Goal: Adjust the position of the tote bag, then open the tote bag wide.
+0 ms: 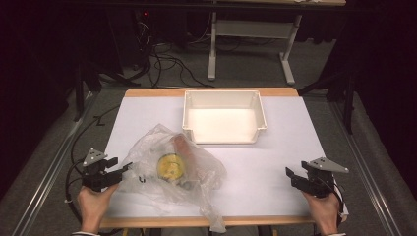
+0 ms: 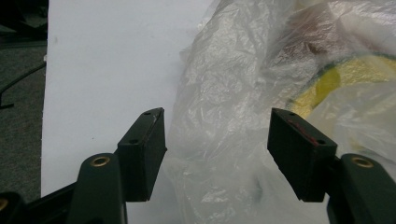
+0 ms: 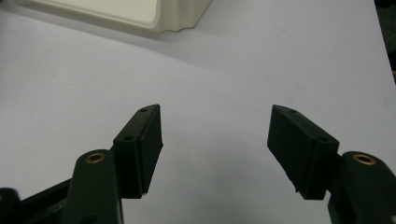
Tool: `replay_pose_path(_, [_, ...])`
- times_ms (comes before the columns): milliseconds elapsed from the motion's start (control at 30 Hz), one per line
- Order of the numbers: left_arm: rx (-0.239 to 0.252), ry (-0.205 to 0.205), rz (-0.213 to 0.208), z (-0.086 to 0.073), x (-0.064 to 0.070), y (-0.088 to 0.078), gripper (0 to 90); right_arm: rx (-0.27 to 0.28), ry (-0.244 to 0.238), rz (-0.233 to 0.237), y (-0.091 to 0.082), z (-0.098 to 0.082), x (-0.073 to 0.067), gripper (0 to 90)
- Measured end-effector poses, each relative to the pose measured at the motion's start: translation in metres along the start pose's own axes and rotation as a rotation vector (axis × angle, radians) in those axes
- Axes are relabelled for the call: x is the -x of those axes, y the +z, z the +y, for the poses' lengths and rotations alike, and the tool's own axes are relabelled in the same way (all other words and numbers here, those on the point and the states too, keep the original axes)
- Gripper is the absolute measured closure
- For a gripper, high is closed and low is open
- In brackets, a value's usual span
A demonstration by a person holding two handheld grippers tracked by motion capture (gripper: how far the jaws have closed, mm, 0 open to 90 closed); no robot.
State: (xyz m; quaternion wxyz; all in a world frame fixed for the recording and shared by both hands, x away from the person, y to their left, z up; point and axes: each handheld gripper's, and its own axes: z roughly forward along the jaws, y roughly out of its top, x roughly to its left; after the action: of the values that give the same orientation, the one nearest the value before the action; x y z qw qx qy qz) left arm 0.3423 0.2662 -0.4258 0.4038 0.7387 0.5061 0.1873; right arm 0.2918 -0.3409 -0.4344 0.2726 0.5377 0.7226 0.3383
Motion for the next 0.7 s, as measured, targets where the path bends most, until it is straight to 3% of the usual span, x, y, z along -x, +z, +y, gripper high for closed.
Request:
replay_pose_path(433, [-0.021, 0.025, -0.029, 0.005, 0.007, -0.002, 35.2, -0.026, -0.017, 0.049, 0.011, 0.000, -0.010, 36.3])
replay_pose_path(700, [-0.005, 0.042, -0.055, 0.014, 0.017, -0.004, 33.9, -0.020, -0.025, 0.083, 0.008, -0.002, -0.019, 36.0])
